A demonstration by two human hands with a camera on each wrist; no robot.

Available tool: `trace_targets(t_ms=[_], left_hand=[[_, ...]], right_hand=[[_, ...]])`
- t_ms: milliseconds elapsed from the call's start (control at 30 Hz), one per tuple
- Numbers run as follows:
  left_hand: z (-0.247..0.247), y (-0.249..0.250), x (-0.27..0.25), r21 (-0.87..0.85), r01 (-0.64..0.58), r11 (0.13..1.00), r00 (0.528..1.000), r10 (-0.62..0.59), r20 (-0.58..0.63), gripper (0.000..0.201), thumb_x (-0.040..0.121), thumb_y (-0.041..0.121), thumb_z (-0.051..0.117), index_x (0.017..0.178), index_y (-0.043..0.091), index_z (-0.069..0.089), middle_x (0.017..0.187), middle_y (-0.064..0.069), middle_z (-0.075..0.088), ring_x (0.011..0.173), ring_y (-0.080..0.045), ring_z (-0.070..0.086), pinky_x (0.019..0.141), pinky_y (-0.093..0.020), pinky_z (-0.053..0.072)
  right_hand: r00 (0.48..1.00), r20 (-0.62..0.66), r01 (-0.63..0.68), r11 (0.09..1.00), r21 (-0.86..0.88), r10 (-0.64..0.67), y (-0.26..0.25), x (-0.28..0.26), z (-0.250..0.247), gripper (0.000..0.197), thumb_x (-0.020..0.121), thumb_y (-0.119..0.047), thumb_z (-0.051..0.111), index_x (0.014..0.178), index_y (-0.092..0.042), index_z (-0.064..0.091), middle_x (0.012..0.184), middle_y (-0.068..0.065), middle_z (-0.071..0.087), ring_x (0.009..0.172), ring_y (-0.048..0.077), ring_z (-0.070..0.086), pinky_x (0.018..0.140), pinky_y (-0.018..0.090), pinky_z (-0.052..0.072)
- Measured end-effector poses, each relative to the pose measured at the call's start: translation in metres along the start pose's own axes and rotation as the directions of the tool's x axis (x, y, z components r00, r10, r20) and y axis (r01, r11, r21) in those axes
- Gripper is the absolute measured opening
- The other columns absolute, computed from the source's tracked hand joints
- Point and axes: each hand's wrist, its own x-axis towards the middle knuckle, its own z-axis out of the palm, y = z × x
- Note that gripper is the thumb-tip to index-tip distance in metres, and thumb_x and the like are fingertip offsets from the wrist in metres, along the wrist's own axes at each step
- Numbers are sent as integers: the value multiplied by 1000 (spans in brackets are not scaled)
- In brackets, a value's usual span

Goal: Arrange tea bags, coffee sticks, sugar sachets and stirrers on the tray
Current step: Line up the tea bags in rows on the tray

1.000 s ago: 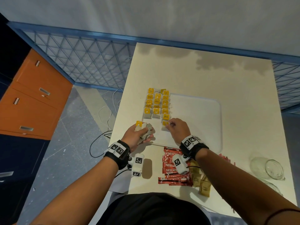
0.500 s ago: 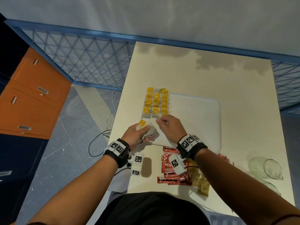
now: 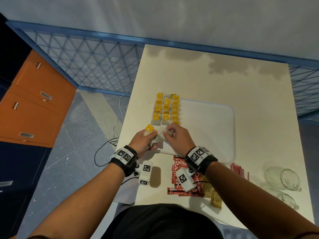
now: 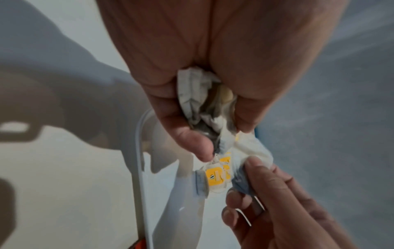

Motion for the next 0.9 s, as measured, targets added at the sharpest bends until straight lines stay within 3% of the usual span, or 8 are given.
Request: trace_targets(t_ms=[100, 200, 300, 467, 600, 700, 833, 900], left_hand=[[1, 0, 0, -1, 1, 1000, 1000, -1, 6, 14, 97, 23, 66, 99, 10, 67, 79, -11, 67, 68, -26, 66, 91, -61, 54], [5, 2, -3, -15, 4, 1000, 999, -3, 34, 15, 98, 24, 65, 99, 10, 70, 81, -11, 67, 72, -26, 68, 71, -39, 59], [8, 5, -5, -33, -1, 999, 998, 3, 65, 19, 98, 25, 64, 102, 8, 72, 87, -12, 69, 76, -25, 67, 62, -31, 57], [4, 5, -5, -13, -18, 1000, 990, 19, 136, 19, 99, 24, 61, 103, 14, 77, 101, -12, 74, 89, -20, 71, 74, -33, 57], [0, 3, -1, 0, -14, 1000, 999, 14, 37, 16, 98, 19, 62, 104, 7, 72, 95, -14, 71, 80, -20, 70, 62, -27, 56], [-2, 1, 1, -5, -15, 1000, 1000, 15, 0, 13, 99, 16, 62, 101, 6, 70, 87, -13, 69, 71, -22, 68, 55, -27, 55], [0, 5, -2, 16, -48, 999, 998, 47, 49, 13, 100, 17, 60, 97, 7, 68, 78, -9, 70, 64, -19, 68, 53, -28, 56], [1, 6, -2, 31, -68, 997, 996, 66, 57, 12, 100, 18, 61, 96, 8, 67, 76, -7, 70, 62, -18, 68, 53, -29, 56]], right_hand=[[994, -73, 76, 997, -7, -76, -3, -1, 0, 4, 93, -25, 67, 93, -25, 62, 87, -9, 65, 79, 14, 61, 71, 31, 50], [989, -79, 120, 991, -61, -124, -4, -3, 4, 4, 93, -22, 66, 97, -22, 64, 96, -5, 64, 85, 15, 60, 76, 34, 50], [984, -52, 168, 983, -80, -172, -4, -6, 6, 9, 94, -20, 65, 102, -21, 67, 101, -2, 62, 89, 16, 60, 79, 37, 51], [964, 96, 253, 967, -30, -249, -8, -12, 4, 17, 94, -27, 64, 109, -31, 71, 97, -8, 58, 86, 5, 54, 79, 27, 48], [979, 45, 196, 976, 95, -201, -5, -11, 1, 14, 93, -24, 66, 102, -24, 76, 97, -10, 72, 91, 3, 63, 81, 22, 49], [994, -25, 109, 983, 150, -106, 0, -5, 0, 13, 95, -18, 64, 103, -21, 74, 97, -10, 71, 87, 4, 65, 79, 20, 51], [995, 60, 72, 993, 98, -78, 4, 2, 2, 21, 94, -25, 68, 115, -26, 71, 108, -10, 63, 90, -2, 60, 78, 9, 46], [994, 101, 28, 994, 105, -39, 3, 4, 3, 20, 95, -29, 68, 114, -25, 73, 107, -14, 64, 90, -6, 61, 78, 9, 45]])
